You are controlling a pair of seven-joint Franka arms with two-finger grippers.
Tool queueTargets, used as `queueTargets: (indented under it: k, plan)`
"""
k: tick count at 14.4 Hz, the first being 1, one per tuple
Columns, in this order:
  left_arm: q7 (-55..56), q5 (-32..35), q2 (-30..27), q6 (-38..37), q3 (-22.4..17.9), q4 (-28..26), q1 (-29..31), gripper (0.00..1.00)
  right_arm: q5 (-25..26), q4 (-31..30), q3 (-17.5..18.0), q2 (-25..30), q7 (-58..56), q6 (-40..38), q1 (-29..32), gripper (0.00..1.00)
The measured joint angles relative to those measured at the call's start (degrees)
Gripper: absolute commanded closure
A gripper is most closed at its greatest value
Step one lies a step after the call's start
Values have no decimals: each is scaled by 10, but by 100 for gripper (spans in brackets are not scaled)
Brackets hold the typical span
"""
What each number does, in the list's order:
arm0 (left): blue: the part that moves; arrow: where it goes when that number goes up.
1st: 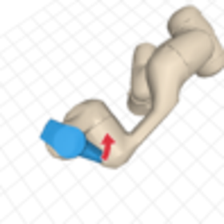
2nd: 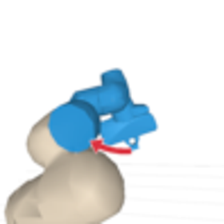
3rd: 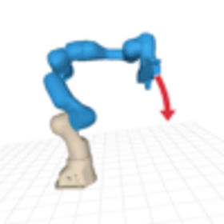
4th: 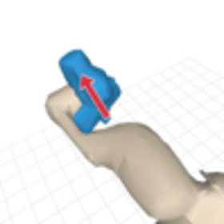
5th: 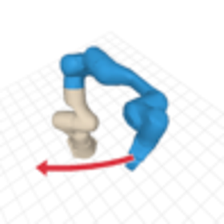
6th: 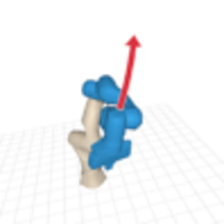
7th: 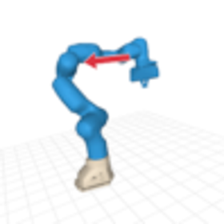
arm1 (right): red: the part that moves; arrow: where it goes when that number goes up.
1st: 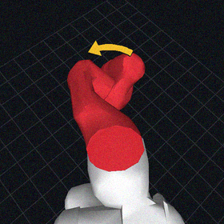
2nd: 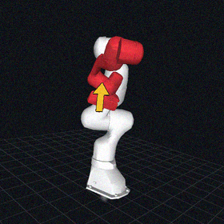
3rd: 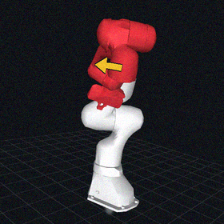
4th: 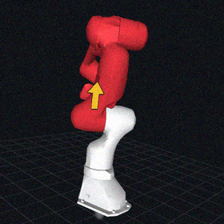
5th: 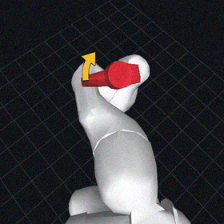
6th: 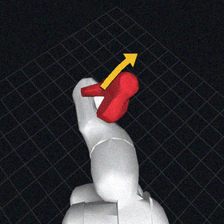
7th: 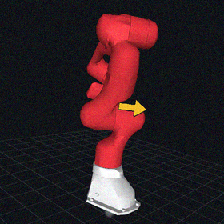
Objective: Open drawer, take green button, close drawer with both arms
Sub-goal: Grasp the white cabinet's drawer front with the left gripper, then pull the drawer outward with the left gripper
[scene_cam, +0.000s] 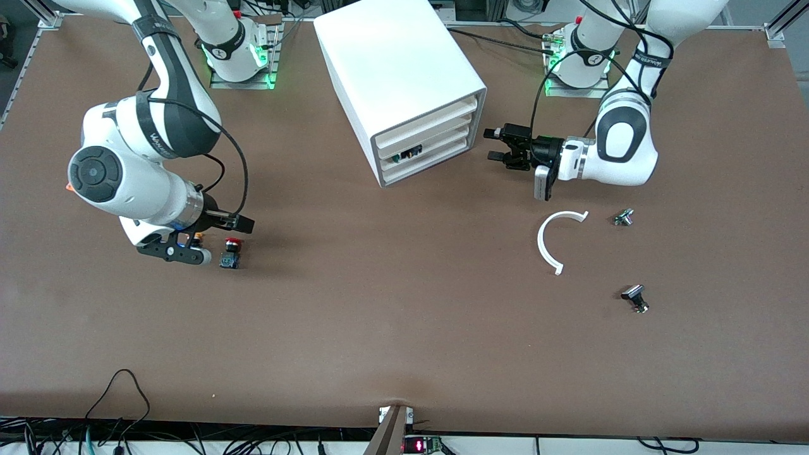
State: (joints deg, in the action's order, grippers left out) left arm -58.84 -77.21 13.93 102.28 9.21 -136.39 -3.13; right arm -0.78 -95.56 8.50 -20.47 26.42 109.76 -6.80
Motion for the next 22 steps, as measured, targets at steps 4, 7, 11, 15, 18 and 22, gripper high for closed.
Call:
queueTargets:
  k: [4, 7, 11, 15, 18, 22]
  plan:
    - [-35, -50, 8, 39, 28, -27, -1, 0, 1, 0, 0, -1, 24, 1, -15, 0]
    - [-94, -122, 24, 51, 56, -49, -2, 0, 2, 7, 0, 0, 26, 2, -19, 0]
    - [-156, -139, 46, 79, 64, -59, -2, 0, 20, 12, 0, -1, 34, 2, -28, 0]
    - [-243, -191, 74, 80, 67, -63, 2, 2, 21, 12, 0, -3, 40, 2, -31, 0]
    - [-340, -285, 121, 80, 103, -66, 2, 54, 21, 13, 0, -6, 68, 3, -42, 0]
    - [-358, -302, 135, 79, 111, -65, 2, 52, 21, 33, 0, -14, 127, 6, -68, 0]
